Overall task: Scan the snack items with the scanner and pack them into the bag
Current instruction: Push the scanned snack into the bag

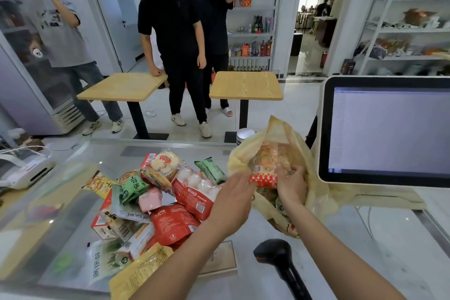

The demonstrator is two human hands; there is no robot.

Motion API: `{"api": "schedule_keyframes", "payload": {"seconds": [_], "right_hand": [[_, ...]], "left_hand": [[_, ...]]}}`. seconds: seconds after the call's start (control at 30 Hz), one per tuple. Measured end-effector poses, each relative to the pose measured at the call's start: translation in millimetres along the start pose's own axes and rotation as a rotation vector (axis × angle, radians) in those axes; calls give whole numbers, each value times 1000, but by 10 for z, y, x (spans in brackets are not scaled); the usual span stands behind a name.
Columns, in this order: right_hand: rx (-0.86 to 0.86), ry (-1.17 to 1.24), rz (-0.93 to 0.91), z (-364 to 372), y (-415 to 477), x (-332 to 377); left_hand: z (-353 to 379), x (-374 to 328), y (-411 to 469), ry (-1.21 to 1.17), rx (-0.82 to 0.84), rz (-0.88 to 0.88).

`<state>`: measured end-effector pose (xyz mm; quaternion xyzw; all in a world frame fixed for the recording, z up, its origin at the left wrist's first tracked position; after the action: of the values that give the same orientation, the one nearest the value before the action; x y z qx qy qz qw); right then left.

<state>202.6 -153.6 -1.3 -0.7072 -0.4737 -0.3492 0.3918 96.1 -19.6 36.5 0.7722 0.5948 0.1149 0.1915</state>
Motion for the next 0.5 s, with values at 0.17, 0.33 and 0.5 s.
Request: {"api": "schedule_keyframes", "payload": {"seconds": [0.17,0.33,0.5], "right_hand": [[-55,20,6,-96,71,-44],[-146,35,6,-223,161,-41],[79,-52,-93,224,66,7]], "left_hand": [[458,85,85,271,363,59],[309,97,108,287,365,51],[96,-36,103,54,190,118]]}}
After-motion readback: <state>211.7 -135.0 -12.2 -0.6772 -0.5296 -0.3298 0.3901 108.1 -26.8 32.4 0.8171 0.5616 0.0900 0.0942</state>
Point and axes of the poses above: each hand's wrist, its own y-axis towards the middle knuckle, its own z-axis out of the palm, x = y × z, the point moved 9 cm from there along y, towards the middle knuckle, and after that the axes turned 7 degrees about z, right-handed, at the moved point
